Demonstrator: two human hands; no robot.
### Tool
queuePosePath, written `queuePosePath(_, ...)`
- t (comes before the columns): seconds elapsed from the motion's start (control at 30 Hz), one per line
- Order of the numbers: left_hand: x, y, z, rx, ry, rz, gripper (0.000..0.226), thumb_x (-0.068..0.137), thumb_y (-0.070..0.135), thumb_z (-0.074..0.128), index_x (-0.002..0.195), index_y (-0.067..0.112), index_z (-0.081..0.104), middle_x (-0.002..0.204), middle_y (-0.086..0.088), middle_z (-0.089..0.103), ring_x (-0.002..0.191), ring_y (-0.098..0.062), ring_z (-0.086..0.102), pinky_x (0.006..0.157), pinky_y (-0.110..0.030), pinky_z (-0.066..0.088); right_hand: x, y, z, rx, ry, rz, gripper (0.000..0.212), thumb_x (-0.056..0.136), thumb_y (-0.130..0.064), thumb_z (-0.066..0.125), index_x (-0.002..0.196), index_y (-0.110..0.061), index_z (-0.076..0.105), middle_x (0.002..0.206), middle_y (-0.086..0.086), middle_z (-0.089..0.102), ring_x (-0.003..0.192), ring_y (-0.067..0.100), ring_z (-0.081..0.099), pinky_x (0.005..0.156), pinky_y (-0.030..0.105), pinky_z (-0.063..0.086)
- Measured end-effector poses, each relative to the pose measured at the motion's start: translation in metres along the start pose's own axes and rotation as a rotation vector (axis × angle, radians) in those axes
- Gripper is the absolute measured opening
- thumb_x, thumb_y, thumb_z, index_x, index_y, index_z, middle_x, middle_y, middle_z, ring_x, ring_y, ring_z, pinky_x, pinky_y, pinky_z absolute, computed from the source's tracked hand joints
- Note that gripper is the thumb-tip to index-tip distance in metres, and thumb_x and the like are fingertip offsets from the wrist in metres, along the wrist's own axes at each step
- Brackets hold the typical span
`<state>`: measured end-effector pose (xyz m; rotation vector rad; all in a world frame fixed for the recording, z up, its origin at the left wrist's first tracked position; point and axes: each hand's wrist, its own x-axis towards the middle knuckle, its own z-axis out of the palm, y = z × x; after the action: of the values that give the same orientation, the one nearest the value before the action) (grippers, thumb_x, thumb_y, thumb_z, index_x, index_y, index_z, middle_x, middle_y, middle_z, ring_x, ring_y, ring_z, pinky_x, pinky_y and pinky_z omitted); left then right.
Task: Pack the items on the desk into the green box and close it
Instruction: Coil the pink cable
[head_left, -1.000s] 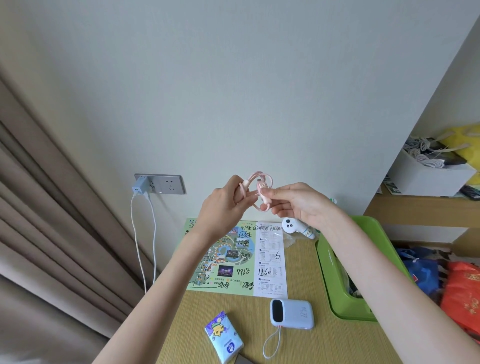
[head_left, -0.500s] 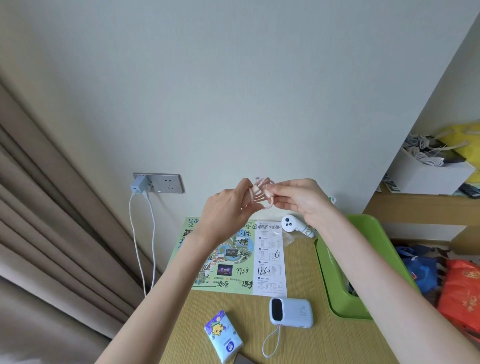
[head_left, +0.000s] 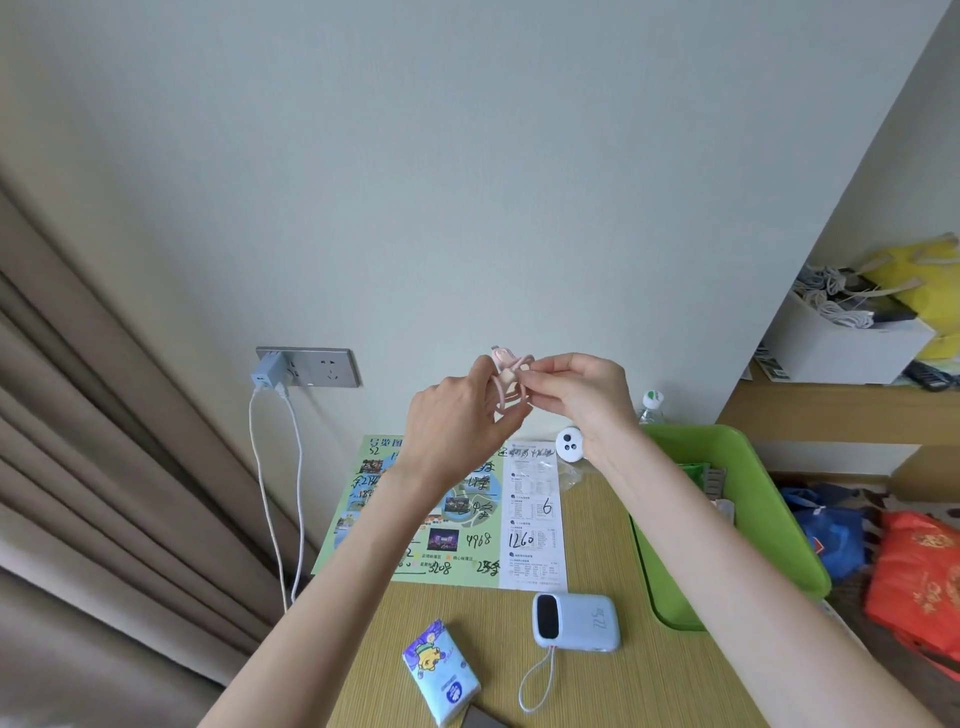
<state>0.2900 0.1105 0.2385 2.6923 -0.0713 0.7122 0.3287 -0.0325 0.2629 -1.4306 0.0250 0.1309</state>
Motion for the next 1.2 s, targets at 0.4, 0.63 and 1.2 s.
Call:
queuePosePath(0.4,0.007,-0.006,-0.012,-0.912,-0.458,-0.176,0.03,0.095,0.032,0.06,0.089,0.003,0.06,0.069,-0.003,0.071,0.058,-0.017,0.058,0.055,-0.019,0.043,0.01,0.004,-0.028,-0.256,-0.502,-0.168,0.038,0.081,0.018,0.057,0.111,-0.003,0.065,0.105,0.011,0.069,0.095,0.021,0.063,0.087,0.033,0.049)
queuePosePath(0.63,0.007,0.003,-0.001,-0.921,-0.583,-0.264,0.025,0.093,0.031,0.063,0.082,0.009,0.059,0.062,-0.004,0.056,0.053,-0.016,0.048,0.052,-0.024,0.039,0.016,0.017,-0.055,-0.4,-0.448,-0.275,0.021,0.081,0.012,0.061,0.086,-0.007,0.069,0.07,0.011,0.061,0.067,0.02,0.054,0.067,0.025,0.044)
queuePosePath(1.2,-0.002,0.101,0.135,-0.626,-0.892,-0.166,0.023,0.084,0.061,0.06,0.078,0.039,0.058,0.067,0.016,0.058,0.057,0.004,0.053,0.06,-0.023,0.037,0.021,0.049,-0.237,-1.223,-0.192,-0.519,0.01,0.084,-0.02,0.072,0.083,-0.024,0.063,0.089,-0.015,0.057,0.08,0.009,0.058,0.073,0.035,0.05)
